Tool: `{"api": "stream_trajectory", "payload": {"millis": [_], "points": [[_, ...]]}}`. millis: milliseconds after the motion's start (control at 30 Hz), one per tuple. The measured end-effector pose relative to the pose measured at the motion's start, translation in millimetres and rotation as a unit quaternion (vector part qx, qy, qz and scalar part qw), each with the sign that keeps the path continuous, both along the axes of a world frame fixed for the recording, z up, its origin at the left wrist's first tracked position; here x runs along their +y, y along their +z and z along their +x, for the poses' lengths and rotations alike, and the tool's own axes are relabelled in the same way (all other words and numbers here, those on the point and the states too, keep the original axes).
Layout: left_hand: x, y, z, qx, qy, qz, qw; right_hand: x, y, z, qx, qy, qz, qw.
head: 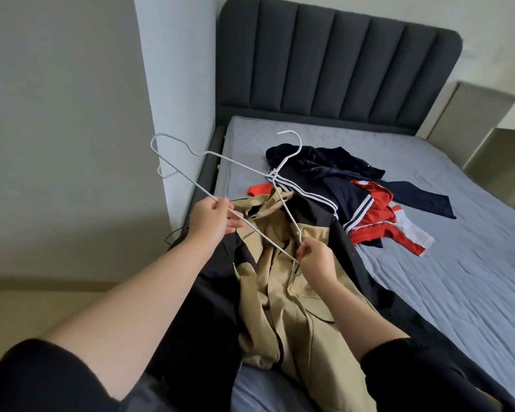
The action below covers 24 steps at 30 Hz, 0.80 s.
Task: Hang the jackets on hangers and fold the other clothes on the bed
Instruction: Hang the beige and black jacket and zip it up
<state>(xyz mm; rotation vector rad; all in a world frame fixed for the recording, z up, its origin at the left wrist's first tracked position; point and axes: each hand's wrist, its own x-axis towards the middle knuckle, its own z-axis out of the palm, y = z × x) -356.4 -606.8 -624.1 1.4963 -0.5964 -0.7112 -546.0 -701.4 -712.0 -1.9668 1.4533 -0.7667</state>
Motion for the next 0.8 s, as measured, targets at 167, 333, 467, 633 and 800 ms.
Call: {"api": "stream_trajectory", "payload": {"millis": [167, 333, 467, 633, 800], "points": [[-12.1, -7.6, -19.1, 0.04, -0.068, 0.003, 0.997, -6.2, 9.2, 16.9, -0.03, -0.016, 0.03, 0.999], [-25.3, -28.6, -29.8, -0.031, -0.148, 0.126, 0.98, -16.7, 20.7, 23.0, -0.094, -0.056, -0.04, 0.993], [-11.7, -64.1, -20.5, -0.331, -0.465, 0.409, 0.712, -40.6, 15.1, 5.7, -0.098, -0.123, -0.049, 0.986], [17.6, -95.7, 36.7, -0.576, -0.413, 0.553, 0.438, -54.3, -23.8, -6.5, -0.087, -0.167, 0.033, 0.982], [31.5, -111.3, 89.1, -0.538, -0.23, 0.629, 0.511, -49.6, -59.8, -11.1, -0.036, -0.224, 0.039, 0.973]]}}
